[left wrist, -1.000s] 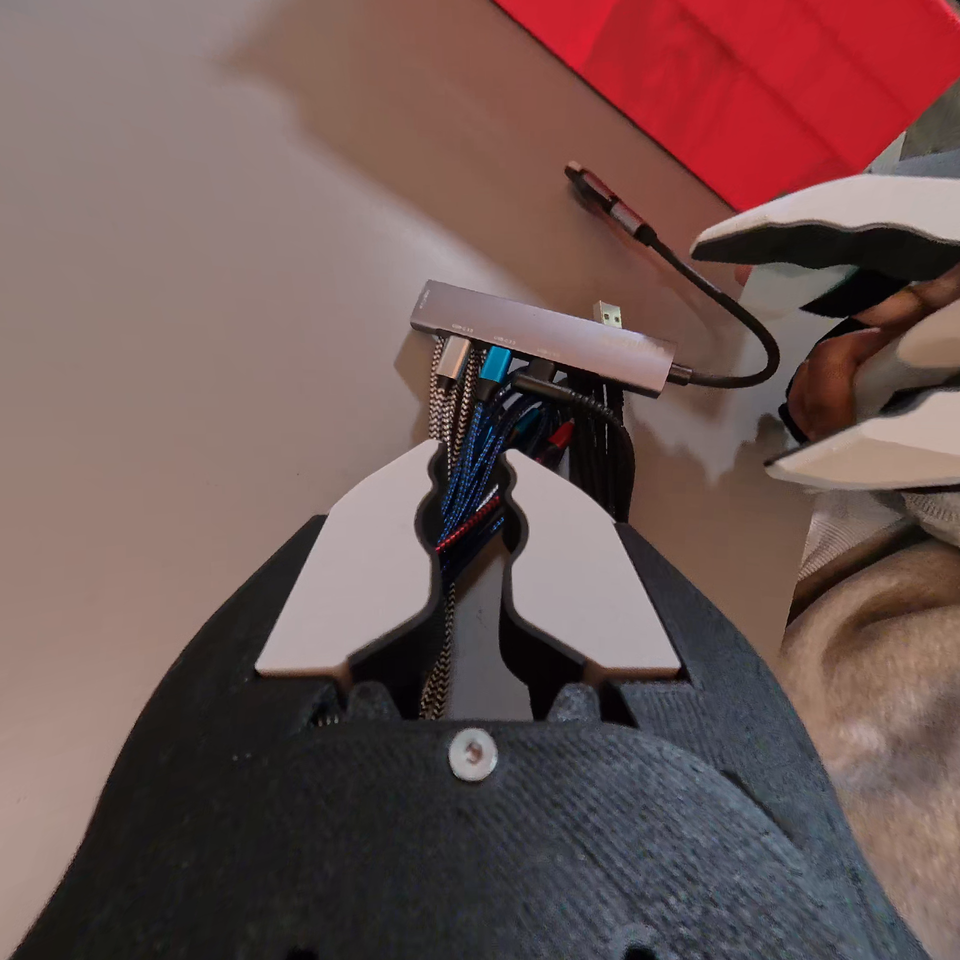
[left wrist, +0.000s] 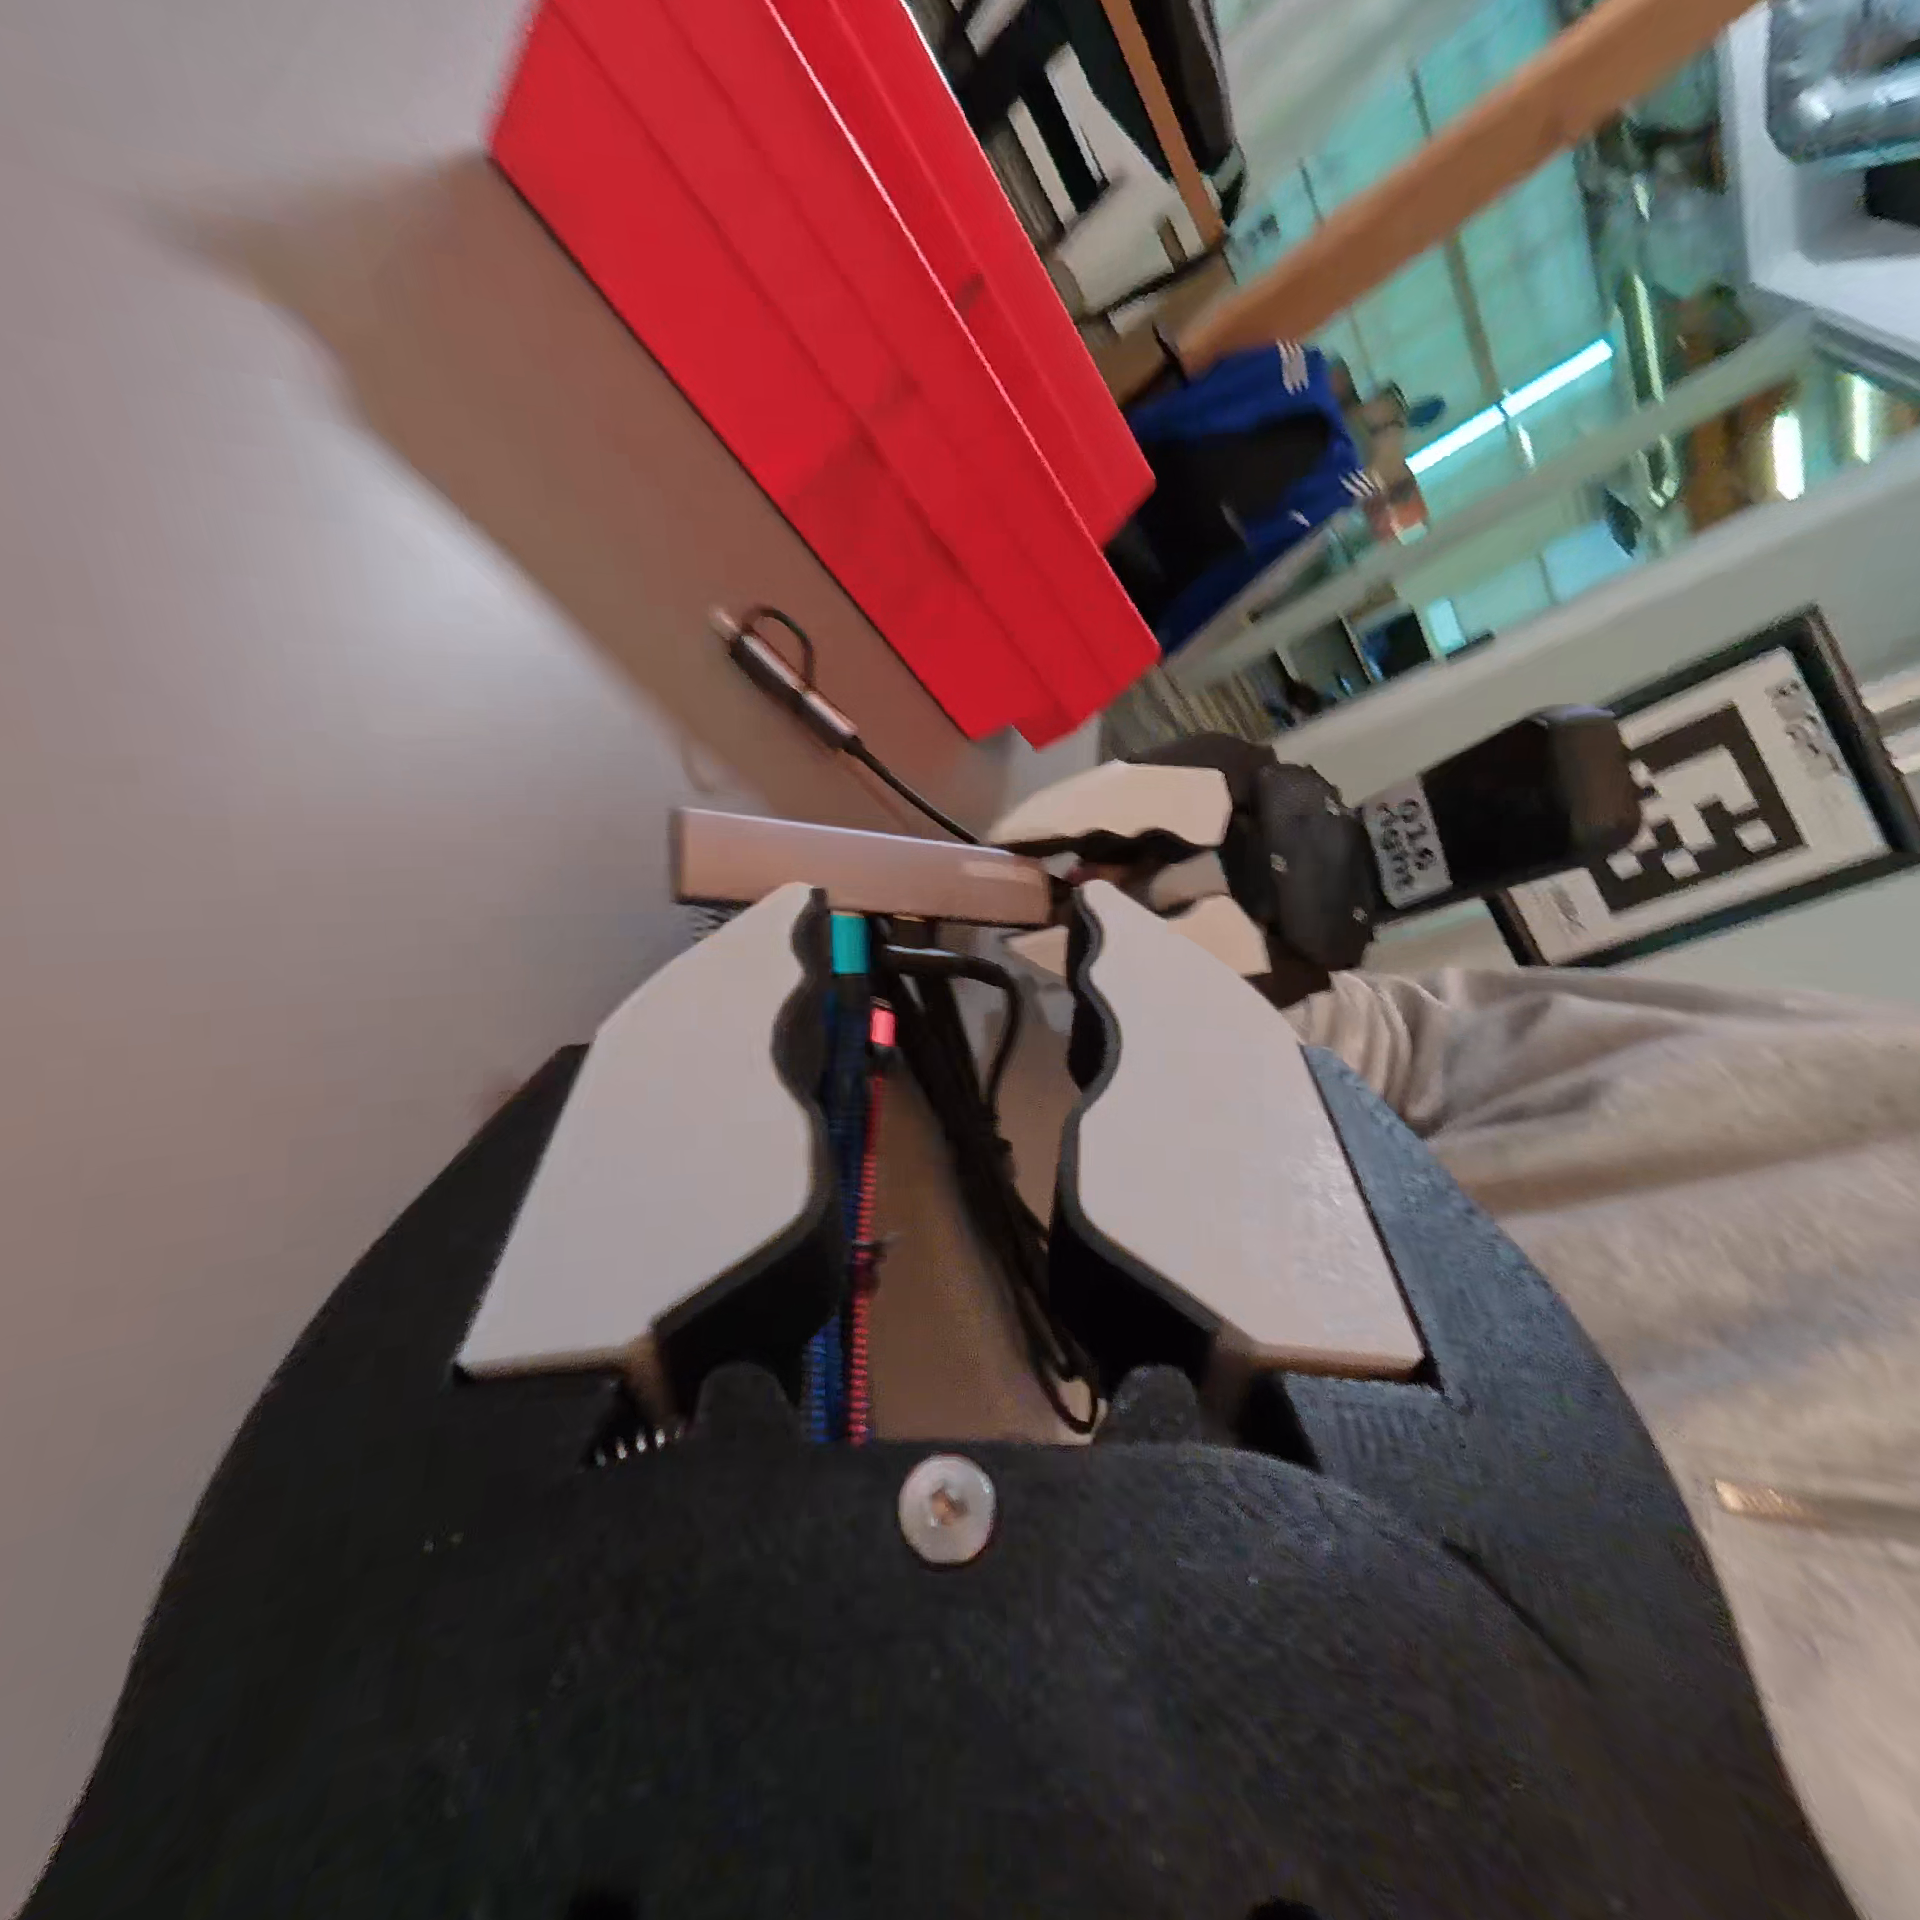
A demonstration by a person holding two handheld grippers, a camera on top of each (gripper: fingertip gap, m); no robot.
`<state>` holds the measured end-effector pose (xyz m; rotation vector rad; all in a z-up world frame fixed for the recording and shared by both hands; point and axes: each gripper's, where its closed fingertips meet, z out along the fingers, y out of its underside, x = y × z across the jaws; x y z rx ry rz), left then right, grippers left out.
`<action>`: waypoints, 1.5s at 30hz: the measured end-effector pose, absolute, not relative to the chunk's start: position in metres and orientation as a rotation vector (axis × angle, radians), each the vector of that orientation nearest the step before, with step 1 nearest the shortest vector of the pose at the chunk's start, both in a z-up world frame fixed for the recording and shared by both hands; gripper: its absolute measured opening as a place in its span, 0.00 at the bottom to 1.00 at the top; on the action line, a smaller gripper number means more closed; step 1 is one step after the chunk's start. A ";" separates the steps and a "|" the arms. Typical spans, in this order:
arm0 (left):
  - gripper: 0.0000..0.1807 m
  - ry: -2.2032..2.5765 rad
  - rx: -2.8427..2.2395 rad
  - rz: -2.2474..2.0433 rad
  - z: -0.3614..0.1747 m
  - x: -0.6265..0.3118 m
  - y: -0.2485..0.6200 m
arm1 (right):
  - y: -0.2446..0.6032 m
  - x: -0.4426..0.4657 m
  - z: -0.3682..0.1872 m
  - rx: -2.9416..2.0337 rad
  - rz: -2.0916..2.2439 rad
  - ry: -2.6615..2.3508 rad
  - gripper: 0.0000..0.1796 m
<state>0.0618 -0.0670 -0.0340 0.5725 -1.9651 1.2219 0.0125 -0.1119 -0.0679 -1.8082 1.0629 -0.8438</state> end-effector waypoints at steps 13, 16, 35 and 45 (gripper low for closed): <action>0.43 -1.689 0.480 1.130 -0.055 0.034 -0.085 | -0.099 0.005 -0.031 -1.493 -0.572 0.929 0.13; 0.41 -1.714 0.426 1.110 -0.058 0.026 -0.084 | -0.103 0.004 -0.025 -1.417 -0.513 0.934 0.13; 0.35 -1.970 0.192 1.177 -0.071 0.015 -0.074 | -0.113 0.009 -0.022 -1.235 -0.337 0.995 0.11; 0.48 -2.279 -0.034 1.341 -0.078 0.015 -0.089 | -0.121 0.010 -0.023 -1.068 -0.132 1.046 0.10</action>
